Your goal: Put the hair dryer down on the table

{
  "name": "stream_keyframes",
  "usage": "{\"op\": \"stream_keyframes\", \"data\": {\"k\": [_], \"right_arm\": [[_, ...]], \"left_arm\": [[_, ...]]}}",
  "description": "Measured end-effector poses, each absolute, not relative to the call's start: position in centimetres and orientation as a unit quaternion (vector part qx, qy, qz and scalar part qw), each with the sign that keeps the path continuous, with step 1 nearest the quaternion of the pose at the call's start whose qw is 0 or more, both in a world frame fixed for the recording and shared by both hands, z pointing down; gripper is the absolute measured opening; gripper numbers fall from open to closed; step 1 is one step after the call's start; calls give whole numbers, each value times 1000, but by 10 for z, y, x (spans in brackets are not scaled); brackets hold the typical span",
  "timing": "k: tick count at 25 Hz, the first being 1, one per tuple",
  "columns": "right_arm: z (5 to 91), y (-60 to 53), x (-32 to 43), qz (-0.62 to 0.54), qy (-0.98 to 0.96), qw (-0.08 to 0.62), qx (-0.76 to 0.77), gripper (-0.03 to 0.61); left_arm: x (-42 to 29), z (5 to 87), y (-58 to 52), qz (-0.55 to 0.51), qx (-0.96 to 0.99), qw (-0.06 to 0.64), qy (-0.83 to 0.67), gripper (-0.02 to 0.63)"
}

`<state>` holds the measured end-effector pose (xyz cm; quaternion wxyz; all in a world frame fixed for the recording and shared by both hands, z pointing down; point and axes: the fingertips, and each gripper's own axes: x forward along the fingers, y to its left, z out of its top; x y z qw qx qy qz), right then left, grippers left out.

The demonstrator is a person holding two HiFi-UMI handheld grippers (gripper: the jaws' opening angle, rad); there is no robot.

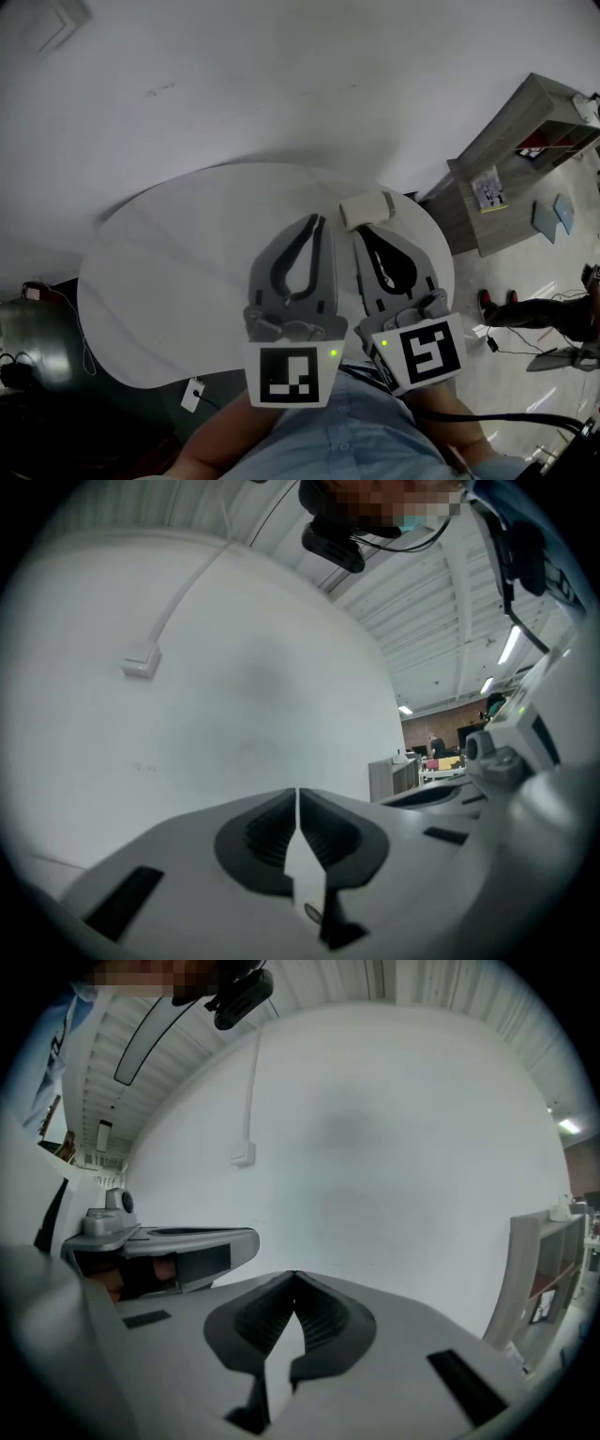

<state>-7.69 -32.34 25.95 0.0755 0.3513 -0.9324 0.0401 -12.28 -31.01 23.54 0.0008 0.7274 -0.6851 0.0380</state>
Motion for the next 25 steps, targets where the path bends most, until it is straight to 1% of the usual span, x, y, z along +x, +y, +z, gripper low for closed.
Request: {"op": "stream_keyframes", "data": {"k": [4, 10, 25], "right_arm": [[254, -319, -77, 32, -934, 72, 348, 11], [248, -317, -78, 16, -937, 70, 343, 11], [251, -322, -75, 22, -937, 73, 342, 11]], "left_arm": [[-120, 227, -305, 38, 729, -16, -683, 17], [-116, 228, -302, 51, 733, -16, -678, 17], [-114, 231, -307, 48, 732, -9, -680, 17]]}}
